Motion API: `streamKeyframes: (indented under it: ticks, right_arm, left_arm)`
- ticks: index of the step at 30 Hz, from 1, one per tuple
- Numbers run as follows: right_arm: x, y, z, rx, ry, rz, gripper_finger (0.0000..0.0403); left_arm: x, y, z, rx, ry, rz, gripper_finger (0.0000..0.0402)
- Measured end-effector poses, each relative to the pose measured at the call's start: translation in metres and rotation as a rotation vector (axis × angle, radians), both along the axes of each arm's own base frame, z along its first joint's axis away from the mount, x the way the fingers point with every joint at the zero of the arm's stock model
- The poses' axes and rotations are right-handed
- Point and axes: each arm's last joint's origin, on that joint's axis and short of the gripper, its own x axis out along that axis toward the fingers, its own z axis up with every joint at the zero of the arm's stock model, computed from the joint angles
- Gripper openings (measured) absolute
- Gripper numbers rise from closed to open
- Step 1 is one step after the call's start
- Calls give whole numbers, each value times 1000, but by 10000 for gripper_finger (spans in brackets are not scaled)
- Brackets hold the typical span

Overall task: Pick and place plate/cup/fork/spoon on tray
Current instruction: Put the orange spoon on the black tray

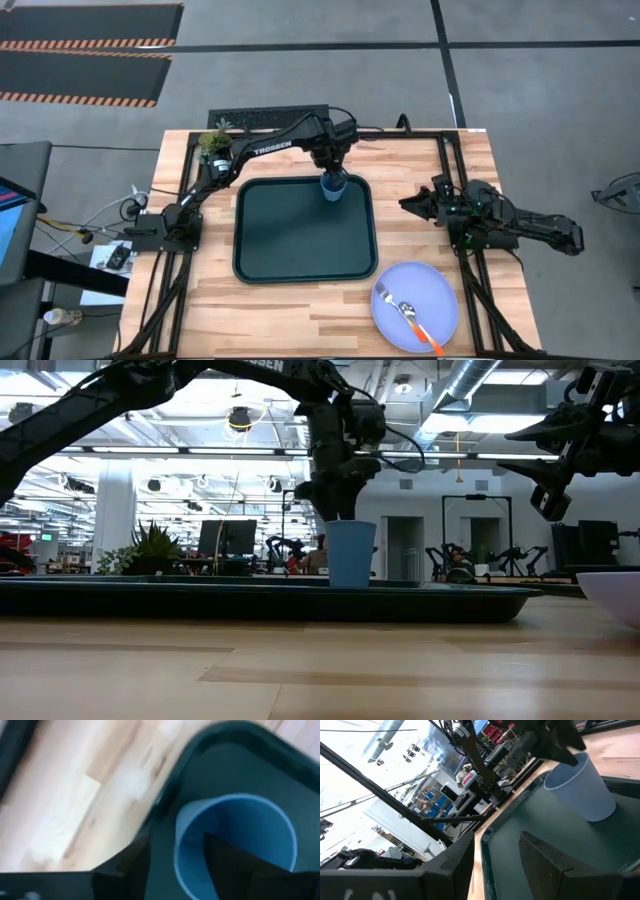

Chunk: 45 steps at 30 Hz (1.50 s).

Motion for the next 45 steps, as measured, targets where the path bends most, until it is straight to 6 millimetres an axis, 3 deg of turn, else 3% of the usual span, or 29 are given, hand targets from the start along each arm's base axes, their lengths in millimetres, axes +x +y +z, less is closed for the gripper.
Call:
streamKeyframes:
  ticks: [5,10,15,20,24,29,38,45]
  right_arm:
    - [0,0,0,0,0,0,182]
    - [0,0,0,-14,4,-1,182]
    - [0,0,0,-33,7,-1,182]
    - [0,0,0,-33,7,-1,182]
    - [0,0,0,-33,8,-2,182]
    - [0,0,-1,-59,9,-1,182]
    - [2,-1,-3,-80,45,0,182]
    - [5,-1,-7,-84,85,3,182]
  left_arm:
    - [-10,-3,29,38,-38,6,206]
    - [-27,-24,74,80,-106,-52,209]
    - [-25,-64,103,108,-235,-257,210]
    - [-10,-120,111,104,-356,-551,210]
    - [5,-162,106,153,-412,-741,210]
    - [26,-198,85,171,-458,-882,210]
    - [68,-225,21,45,-548,-1089,199]
    - [84,-249,-10,-20,-631,-1210,190]
